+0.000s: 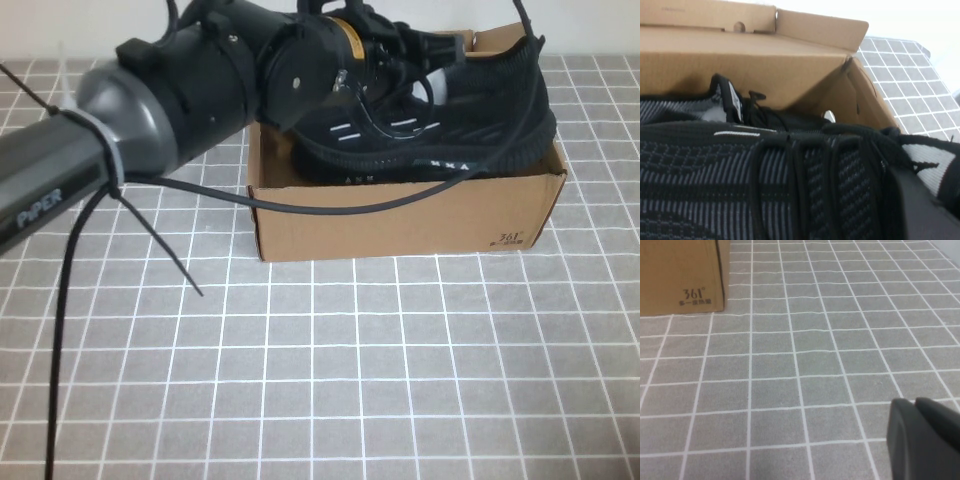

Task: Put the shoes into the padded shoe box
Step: Place the shoe in the shoe box

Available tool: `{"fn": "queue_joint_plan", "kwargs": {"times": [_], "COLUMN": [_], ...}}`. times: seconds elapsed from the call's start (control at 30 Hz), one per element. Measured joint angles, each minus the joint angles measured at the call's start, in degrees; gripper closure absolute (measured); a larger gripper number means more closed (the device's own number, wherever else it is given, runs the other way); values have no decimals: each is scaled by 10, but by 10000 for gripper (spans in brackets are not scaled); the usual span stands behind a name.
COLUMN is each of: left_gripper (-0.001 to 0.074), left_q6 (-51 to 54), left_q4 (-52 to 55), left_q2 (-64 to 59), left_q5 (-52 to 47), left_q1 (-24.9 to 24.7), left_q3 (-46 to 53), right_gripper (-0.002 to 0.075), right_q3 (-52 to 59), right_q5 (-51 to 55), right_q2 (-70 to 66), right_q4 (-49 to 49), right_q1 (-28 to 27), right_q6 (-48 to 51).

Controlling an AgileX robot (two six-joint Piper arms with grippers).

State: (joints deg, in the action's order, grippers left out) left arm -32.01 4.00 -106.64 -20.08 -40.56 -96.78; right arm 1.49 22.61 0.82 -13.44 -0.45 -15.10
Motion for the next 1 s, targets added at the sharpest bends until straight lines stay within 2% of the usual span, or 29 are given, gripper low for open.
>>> {"fn": "queue_joint_plan", "kwargs": {"times": [0.3,0.53,1.0], "left_gripper": [722,722,722], "left_q6": [-33,-106,-143], "left_q4": [54,111,120], "left_q2": [-23,-39,-89], "left_q5": [3,1,11], "left_q1": [2,4,4], "left_q3": [-19,-21,-21], "right_gripper": [734,734,734], "right_q3": [0,0,0], "right_q5": [0,0,0], "right_q2": [0,0,0], "right_q4": [0,0,0], "right_q1": [0,0,0], "right_q6": [0,0,0]}}
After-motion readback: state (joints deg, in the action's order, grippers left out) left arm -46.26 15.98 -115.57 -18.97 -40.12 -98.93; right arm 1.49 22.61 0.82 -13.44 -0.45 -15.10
